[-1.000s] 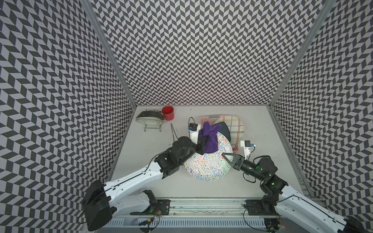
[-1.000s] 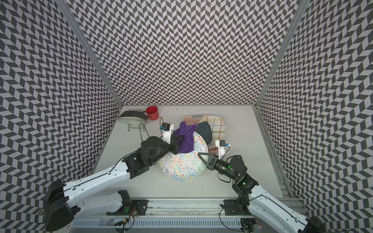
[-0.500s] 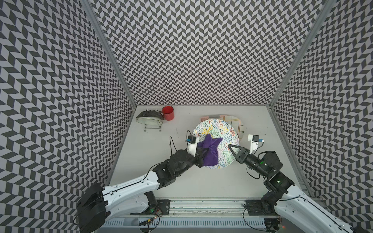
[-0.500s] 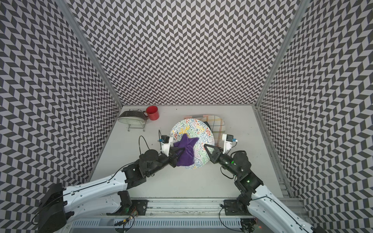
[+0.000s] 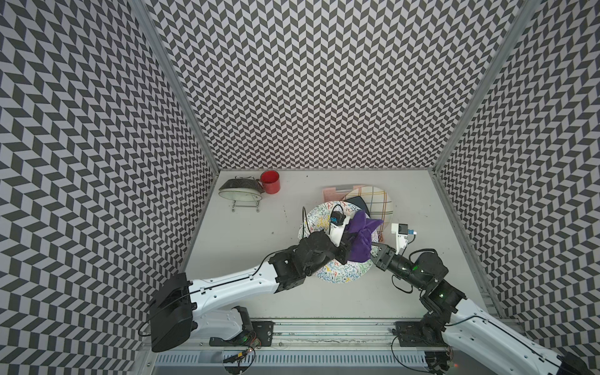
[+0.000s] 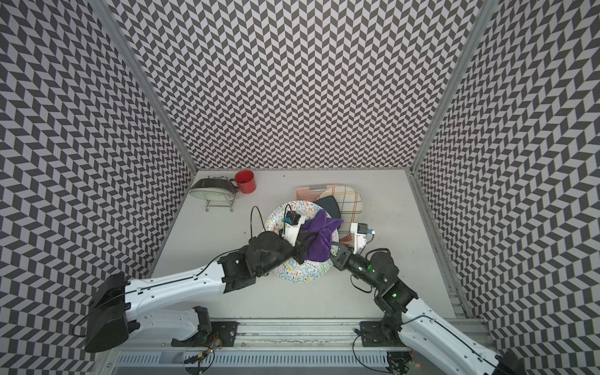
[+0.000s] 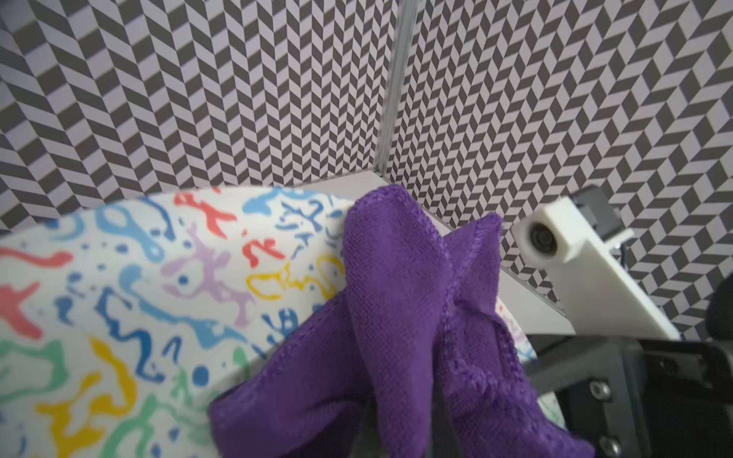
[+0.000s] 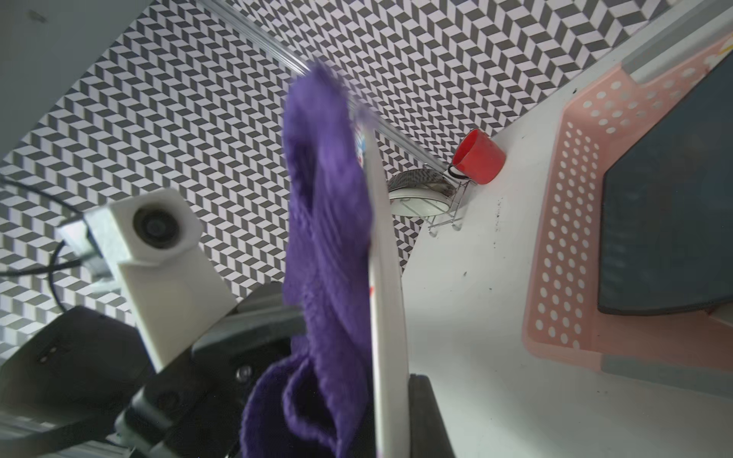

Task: Wipe the wet plate dry
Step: Wipe the plate with towel.

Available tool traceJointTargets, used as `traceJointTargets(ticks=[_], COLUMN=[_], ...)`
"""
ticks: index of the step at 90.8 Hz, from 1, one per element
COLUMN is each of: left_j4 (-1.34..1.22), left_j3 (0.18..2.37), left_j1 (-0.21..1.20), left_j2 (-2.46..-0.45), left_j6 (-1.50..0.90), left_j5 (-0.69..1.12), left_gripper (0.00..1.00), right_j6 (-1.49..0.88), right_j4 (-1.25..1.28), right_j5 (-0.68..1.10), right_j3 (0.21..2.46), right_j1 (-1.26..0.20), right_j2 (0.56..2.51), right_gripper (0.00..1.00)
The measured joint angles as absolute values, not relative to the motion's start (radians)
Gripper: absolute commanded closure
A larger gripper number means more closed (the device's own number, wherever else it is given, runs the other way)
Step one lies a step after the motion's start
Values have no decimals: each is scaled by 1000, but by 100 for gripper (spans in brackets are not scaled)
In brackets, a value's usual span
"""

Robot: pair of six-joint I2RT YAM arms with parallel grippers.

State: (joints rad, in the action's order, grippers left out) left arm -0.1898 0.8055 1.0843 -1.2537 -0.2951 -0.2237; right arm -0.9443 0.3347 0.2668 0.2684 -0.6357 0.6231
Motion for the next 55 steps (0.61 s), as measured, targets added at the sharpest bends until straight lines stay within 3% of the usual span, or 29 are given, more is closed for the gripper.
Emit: traceJointTargets(ticks=[8, 25, 39, 55], left_j4=[-196, -234, -365, -820], left_j3=[721, 585, 583, 547], left_j1=[1003, 671, 525, 467], left_j2=[-1182, -897, -796, -896], left_j6=[-350, -540, -754, -1148], left_j5=[-158, 43, 251, 458], left_gripper=[100, 100, 100, 100], right_j6=[-959, -1114, -1281, -1394], right_j4=[320, 475, 780, 1016], right_j5=[308, 435, 527, 600], right_j3=[280, 310, 308, 299], right_j1=[-534, -268, -248, -248], right_j2=[620, 590, 551, 536], right_gripper=[100, 100, 100, 100])
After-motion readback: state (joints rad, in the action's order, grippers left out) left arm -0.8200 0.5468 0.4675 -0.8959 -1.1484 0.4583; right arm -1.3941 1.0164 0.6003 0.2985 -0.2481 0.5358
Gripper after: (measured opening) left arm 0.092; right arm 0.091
